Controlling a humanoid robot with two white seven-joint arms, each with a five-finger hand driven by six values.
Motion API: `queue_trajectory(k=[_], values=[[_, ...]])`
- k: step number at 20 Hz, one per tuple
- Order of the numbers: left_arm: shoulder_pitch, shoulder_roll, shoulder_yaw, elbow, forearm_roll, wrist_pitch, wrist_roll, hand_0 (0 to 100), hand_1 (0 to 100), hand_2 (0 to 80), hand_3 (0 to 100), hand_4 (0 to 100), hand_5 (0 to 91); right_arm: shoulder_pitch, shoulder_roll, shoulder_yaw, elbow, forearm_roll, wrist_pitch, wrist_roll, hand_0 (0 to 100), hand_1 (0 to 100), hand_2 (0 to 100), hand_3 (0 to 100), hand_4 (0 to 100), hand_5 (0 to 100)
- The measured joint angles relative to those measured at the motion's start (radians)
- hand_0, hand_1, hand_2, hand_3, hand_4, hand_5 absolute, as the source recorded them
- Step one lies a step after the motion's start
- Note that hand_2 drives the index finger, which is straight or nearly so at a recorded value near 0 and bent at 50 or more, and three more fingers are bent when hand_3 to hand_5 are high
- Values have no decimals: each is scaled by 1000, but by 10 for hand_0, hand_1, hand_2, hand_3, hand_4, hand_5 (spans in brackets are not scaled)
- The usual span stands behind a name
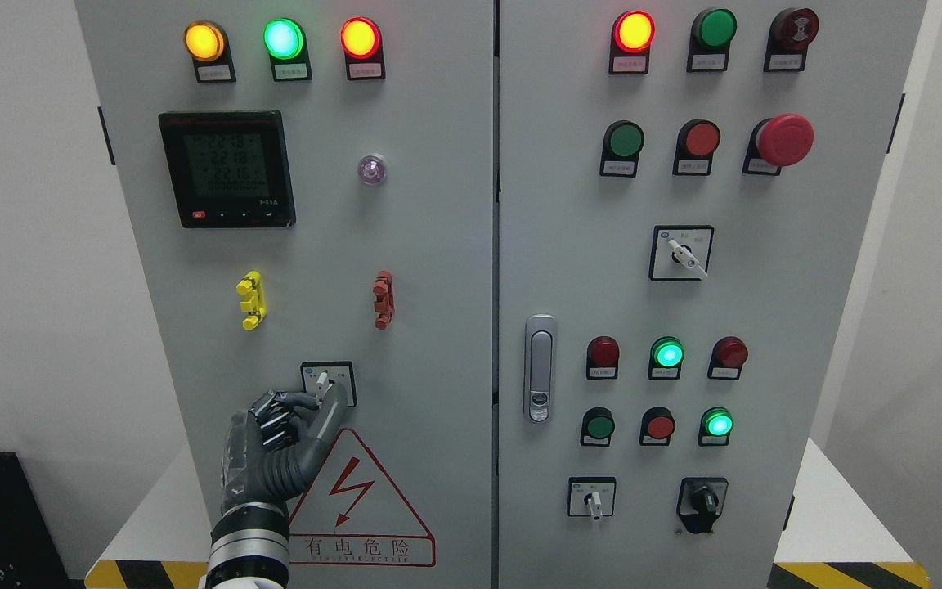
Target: Turn on light switch 1
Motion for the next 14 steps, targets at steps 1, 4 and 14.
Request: queue_trajectory(k=[1,4,14], values=[[0,0,0,0,0,0,0,162,655,582,1000,957,877,0,0,0,0,0,0,0,0,0,0,0,0,0],[-1,-1,0,0,0,0,0,188,657,586,1000,957,877,0,0,0,0,0,0,0,0,0,0,0,0,0],[-3,-1,0,4,0,0,1,251,649,587,1000,961,878,0,0,0,0,0,0,0,0,0,0,0,0,0]])
